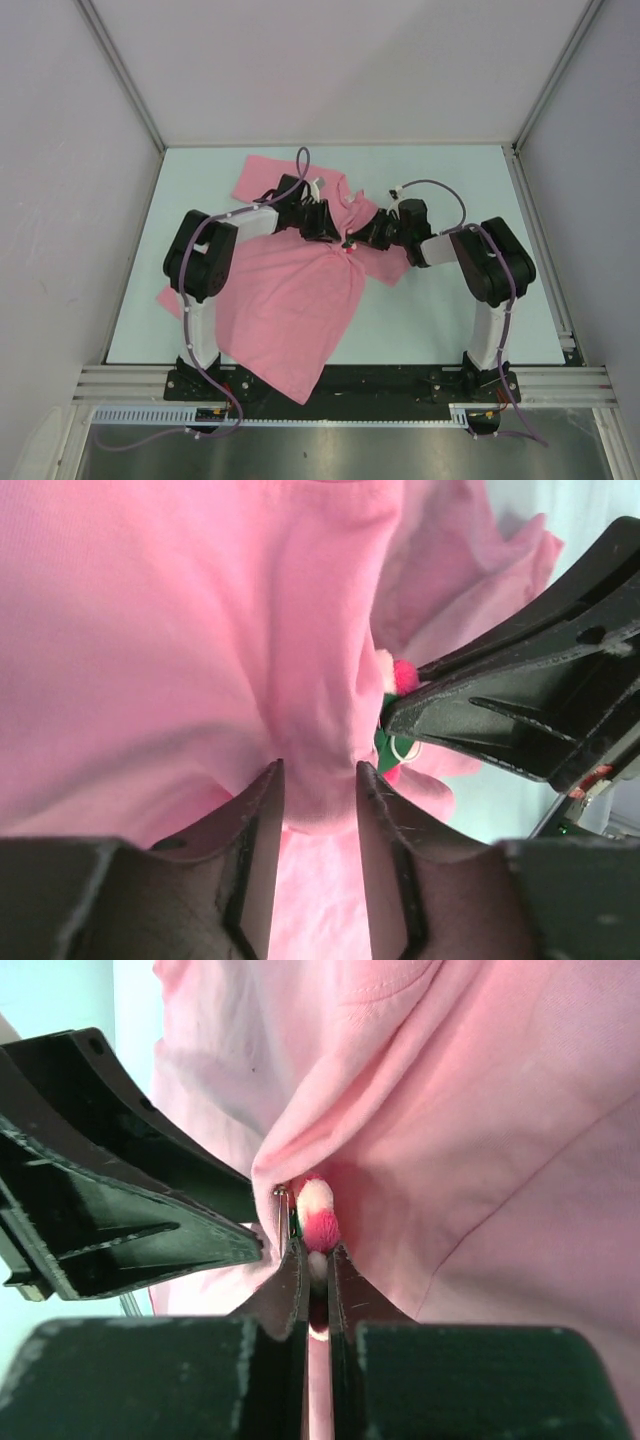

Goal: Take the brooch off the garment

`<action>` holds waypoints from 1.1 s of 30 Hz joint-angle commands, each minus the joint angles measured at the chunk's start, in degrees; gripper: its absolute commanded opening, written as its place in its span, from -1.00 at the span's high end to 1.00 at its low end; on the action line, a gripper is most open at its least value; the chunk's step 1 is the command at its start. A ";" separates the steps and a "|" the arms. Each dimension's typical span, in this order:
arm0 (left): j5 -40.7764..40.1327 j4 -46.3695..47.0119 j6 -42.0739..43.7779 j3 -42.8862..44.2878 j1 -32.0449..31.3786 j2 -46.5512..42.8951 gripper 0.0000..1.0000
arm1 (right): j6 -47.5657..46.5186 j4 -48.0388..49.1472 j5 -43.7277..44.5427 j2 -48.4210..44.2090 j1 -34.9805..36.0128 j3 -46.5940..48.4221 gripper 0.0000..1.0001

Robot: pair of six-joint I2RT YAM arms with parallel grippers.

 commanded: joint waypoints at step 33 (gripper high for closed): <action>0.37 0.37 -1.92 -3.76 -5.24 -6.60 0.73 | -0.39 -1.85 -1.47 -12.88 -2.27 -7.98 -0.23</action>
